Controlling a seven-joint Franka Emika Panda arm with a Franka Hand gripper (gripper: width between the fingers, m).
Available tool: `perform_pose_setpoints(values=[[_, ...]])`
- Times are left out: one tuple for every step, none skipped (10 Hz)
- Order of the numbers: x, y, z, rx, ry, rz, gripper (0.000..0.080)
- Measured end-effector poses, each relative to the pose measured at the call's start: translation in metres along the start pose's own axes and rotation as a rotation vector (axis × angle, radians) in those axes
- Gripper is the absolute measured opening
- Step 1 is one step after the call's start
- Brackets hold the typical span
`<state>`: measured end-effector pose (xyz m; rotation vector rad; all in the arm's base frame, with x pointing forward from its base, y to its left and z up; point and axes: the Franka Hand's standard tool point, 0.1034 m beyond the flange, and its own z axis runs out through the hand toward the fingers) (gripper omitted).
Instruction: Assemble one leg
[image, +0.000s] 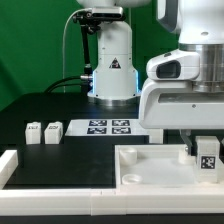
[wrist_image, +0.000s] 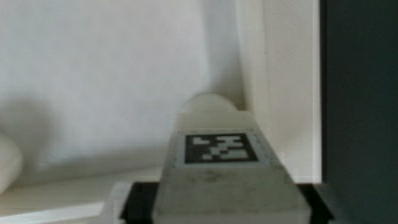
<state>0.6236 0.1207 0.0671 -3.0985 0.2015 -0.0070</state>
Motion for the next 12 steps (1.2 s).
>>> perform_pose_setpoints(values=[[0.000, 0.000, 0.000, 0.000, 0.000, 0.051, 0.0288], [0.000, 0.000, 0.000, -0.004, 0.004, 0.218, 0.0288], [0.000, 0.003, 0.000, -0.019, 0.008, 0.317, 0.0288], [0.000, 0.010, -0.001, -0.046, 0.011, 0.420, 0.0289], [-0.001, 0.017, -0.002, -0.075, 0.011, 0.527, 0.0289], [-0.003, 0.024, -0.003, -0.100, 0.011, 0.624, 0.0295], [-0.004, 0.033, -0.003, -0.128, 0.014, 0.723, 0.0303], [-0.005, 0.039, -0.004, -0.147, 0.018, 0.779, 0.0303], [-0.005, 0.041, -0.004, -0.153, 0.018, 0.780, 0.0309], [-0.005, 0.040, -0.004, -0.153, 0.018, 0.779, 0.0309], [-0.005, 0.040, -0.004, -0.152, 0.018, 0.779, 0.0514], [-0.005, 0.040, -0.004, -0.152, 0.018, 0.779, 0.0514]])
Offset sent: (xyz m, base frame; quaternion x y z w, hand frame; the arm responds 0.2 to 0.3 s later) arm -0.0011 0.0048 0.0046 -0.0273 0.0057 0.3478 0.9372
